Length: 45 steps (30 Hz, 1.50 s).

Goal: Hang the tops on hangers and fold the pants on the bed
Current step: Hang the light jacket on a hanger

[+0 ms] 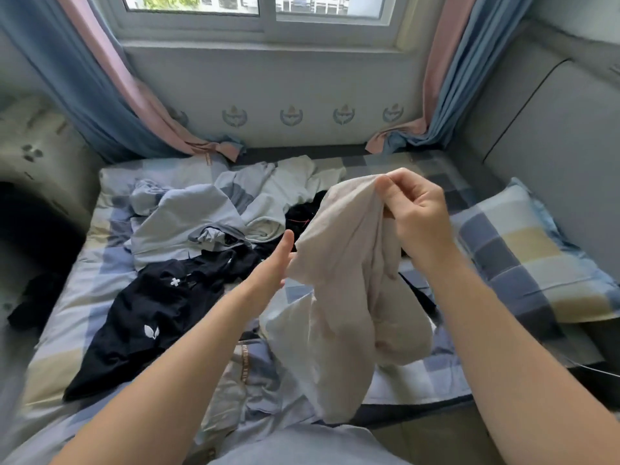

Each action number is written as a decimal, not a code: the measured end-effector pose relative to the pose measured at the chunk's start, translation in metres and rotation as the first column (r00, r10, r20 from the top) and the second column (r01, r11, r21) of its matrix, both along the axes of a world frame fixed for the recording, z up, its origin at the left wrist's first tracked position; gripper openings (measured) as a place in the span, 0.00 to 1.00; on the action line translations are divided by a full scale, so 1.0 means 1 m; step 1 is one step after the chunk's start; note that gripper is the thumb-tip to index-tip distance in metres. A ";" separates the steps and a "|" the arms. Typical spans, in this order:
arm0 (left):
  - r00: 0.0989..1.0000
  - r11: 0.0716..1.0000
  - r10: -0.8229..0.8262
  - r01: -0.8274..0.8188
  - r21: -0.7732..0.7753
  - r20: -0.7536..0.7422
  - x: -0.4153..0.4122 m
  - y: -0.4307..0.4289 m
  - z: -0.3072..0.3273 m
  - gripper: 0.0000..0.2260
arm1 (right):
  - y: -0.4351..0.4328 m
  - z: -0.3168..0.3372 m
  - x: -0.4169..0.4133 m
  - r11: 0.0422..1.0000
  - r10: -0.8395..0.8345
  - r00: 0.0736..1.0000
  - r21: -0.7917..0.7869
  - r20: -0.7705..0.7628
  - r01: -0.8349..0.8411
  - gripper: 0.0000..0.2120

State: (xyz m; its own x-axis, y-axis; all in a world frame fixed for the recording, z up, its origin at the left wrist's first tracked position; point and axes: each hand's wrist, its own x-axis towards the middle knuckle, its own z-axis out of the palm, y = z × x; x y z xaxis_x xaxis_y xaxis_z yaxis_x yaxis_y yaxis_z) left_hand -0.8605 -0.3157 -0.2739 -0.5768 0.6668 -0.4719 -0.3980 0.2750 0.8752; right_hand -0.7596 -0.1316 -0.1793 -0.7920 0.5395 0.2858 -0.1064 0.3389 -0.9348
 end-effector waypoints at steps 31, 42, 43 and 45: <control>0.942 0.866 0.243 -0.103 0.489 -0.231 -0.076 -0.088 0.114 0.16 | -0.081 -0.014 -0.084 0.879 0.473 0.857 -0.042 0.206 -0.475 0.10; 0.874 0.941 0.321 -0.249 0.231 -0.365 -0.079 -0.064 0.088 0.16 | -0.067 -0.009 -0.072 0.916 0.392 0.910 -0.153 0.137 -0.371 0.12; 0.840 0.927 0.363 -0.283 0.246 -0.402 -0.080 -0.062 0.086 0.15 | -0.065 -0.010 -0.068 0.900 0.426 0.887 -0.178 0.179 -0.397 0.13; 0.767 0.903 0.425 -0.325 0.282 -0.480 -0.080 -0.060 0.084 0.09 | -0.061 -0.017 -0.061 0.873 0.485 0.823 -0.218 0.297 -0.436 0.17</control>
State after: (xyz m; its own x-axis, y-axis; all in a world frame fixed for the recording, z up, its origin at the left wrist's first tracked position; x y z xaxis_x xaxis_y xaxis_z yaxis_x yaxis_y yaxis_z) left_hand -0.9402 -0.3755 -0.1895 -0.9200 0.3851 0.0729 0.0900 0.0265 0.9956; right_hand -0.8211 -0.1929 -0.1959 -0.9910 0.1015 -0.0868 0.1056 0.1974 -0.9746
